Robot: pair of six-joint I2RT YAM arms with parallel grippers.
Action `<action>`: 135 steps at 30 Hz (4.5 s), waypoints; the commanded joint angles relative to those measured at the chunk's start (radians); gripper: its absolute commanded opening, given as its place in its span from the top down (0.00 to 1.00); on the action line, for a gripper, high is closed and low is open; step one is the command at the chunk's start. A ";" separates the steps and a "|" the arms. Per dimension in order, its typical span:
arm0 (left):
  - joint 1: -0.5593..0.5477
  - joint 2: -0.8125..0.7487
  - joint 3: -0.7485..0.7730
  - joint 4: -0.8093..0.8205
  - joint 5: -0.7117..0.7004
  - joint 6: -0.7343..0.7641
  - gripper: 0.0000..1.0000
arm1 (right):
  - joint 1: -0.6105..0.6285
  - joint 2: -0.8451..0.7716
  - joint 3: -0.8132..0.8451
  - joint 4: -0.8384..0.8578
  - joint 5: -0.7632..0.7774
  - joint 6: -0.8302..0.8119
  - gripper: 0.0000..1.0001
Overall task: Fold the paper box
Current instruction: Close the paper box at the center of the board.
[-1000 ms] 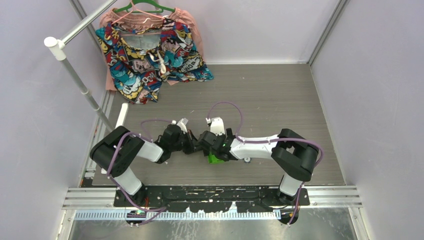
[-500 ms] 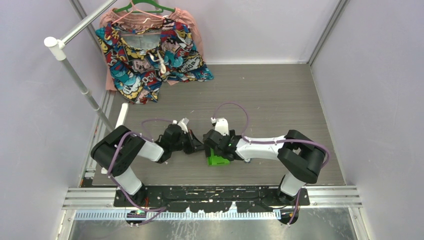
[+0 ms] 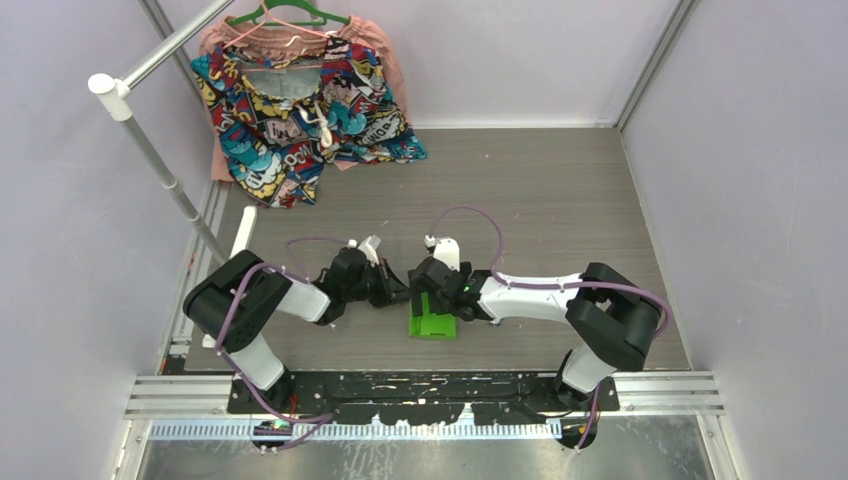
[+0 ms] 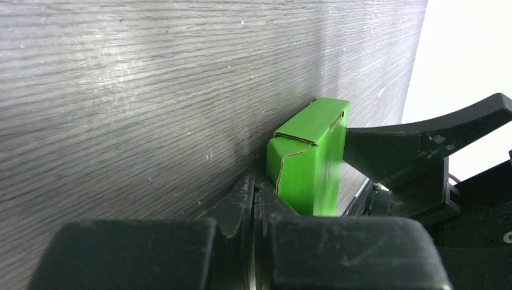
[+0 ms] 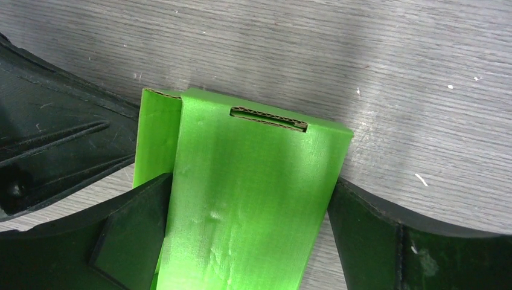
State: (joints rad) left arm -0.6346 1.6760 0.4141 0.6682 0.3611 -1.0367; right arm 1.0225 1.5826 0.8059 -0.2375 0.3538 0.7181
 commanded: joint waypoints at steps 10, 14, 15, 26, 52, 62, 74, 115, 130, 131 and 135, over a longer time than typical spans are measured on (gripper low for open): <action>-0.083 0.003 0.039 -0.386 -0.158 0.065 1.00 | 0.013 0.027 -0.005 0.055 -0.057 0.071 0.00; -0.093 0.000 0.059 -0.432 -0.179 0.076 1.00 | 0.013 0.017 0.009 0.050 -0.060 0.064 0.00; -0.094 0.001 0.060 -0.435 -0.180 0.076 1.00 | 0.013 0.017 0.013 0.046 -0.059 0.063 0.00; -0.099 0.037 0.080 -0.446 -0.177 0.085 1.00 | 0.012 0.003 0.003 0.080 -0.076 0.037 0.00; -0.104 0.027 0.064 -0.451 -0.185 0.087 1.00 | -0.047 0.045 0.124 -0.096 -0.228 0.160 0.00; -0.108 0.013 0.043 -0.440 -0.189 0.084 1.00 | -0.073 0.162 0.228 -0.199 -0.368 0.216 0.00; -0.108 0.023 0.038 -0.430 -0.189 0.083 1.00 | -0.073 0.089 0.234 -0.242 -0.287 0.224 0.00; -0.109 0.018 0.017 -0.412 -0.184 0.088 1.00 | -0.048 0.064 0.330 -0.297 -0.162 0.311 0.00; -0.108 0.051 0.028 -0.415 -0.185 0.087 1.00 | -0.080 0.002 0.285 -0.102 -0.401 0.312 0.00; -0.108 0.053 0.029 -0.416 -0.187 0.087 1.00 | -0.079 0.004 0.296 -0.134 -0.383 0.294 0.00; -0.108 0.068 0.038 -0.425 -0.192 0.095 1.00 | -0.079 -0.020 0.259 -0.121 -0.376 0.265 0.00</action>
State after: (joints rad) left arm -0.7113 1.6516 0.4881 0.5190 0.2100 -1.0008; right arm 0.9249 1.6062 1.0752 -0.5846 0.0650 0.9752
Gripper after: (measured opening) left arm 0.002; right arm 0.996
